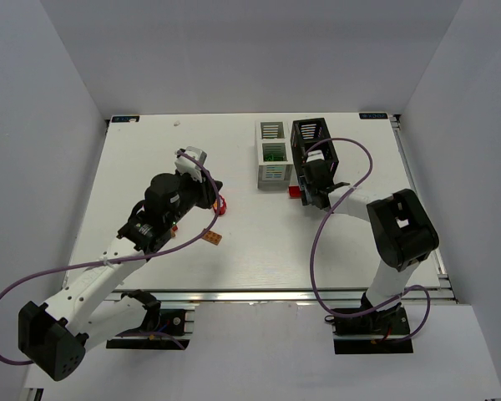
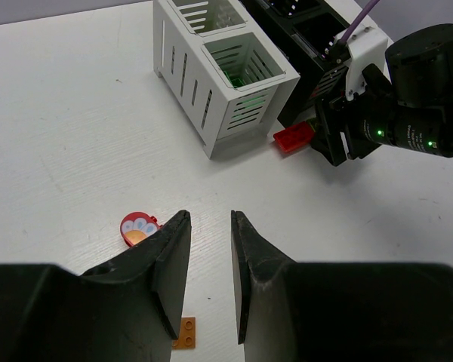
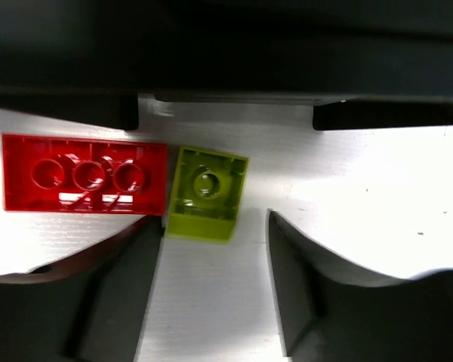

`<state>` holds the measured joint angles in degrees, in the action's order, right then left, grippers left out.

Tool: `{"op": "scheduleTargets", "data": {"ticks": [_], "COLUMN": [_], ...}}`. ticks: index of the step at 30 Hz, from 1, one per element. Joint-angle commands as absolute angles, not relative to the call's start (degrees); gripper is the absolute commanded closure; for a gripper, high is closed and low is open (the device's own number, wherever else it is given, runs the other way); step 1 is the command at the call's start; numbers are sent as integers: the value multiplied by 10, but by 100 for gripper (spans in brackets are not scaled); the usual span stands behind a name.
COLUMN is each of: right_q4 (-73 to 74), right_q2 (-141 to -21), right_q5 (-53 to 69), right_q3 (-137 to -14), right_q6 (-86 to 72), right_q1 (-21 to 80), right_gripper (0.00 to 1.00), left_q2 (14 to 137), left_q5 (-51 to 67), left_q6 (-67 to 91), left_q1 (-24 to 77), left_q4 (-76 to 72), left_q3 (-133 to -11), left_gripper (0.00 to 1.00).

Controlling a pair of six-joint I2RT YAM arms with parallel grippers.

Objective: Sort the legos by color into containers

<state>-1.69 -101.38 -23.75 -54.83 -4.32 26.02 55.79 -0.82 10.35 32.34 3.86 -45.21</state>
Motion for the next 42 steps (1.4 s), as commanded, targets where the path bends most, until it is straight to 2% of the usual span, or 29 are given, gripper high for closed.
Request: {"op": "scheduleTargets", "data": {"ticks": [1, 9, 13, 18, 23, 25, 29, 38, 42], "right_q4": [-40, -33, -23, -10, 25, 46, 97, 218, 203], "right_q2": [-1015, -1012, -1010, -1003, -953, -931, -883, -818, -811], "right_q5": [-234, -211, -189, -172, -145, -99, 43, 276, 276], "right_q3": [-568, -565, -564, -566, -549, -545, -552, -577, -631], "right_q6": [-47, -52, -54, -57, -53, -48, -12, 167, 181], "right_q1": [261, 256, 251, 243, 223, 204, 185, 211, 224], "right_gripper": [40, 54, 64, 69, 84, 91, 100, 100, 100], "left_q2": [555, 554, 550, 549, 547, 546, 547, 546, 548], "left_q5": [-1, -1, -1, -1, -1, 5, 18, 14, 13], "left_q6": [102, 102, 102, 102, 102, 103, 104, 104, 104], "left_q1": [319, 319, 318, 319, 318, 318, 319, 317, 315], "left_q4": [27, 27, 27, 27, 26, 26, 25, 25, 24], "left_q3": [-450, -450, -450, -450, -450, -450, -450, -449, -447], "left_gripper": [62, 62, 62, 62, 62, 62, 62, 62, 62]}}
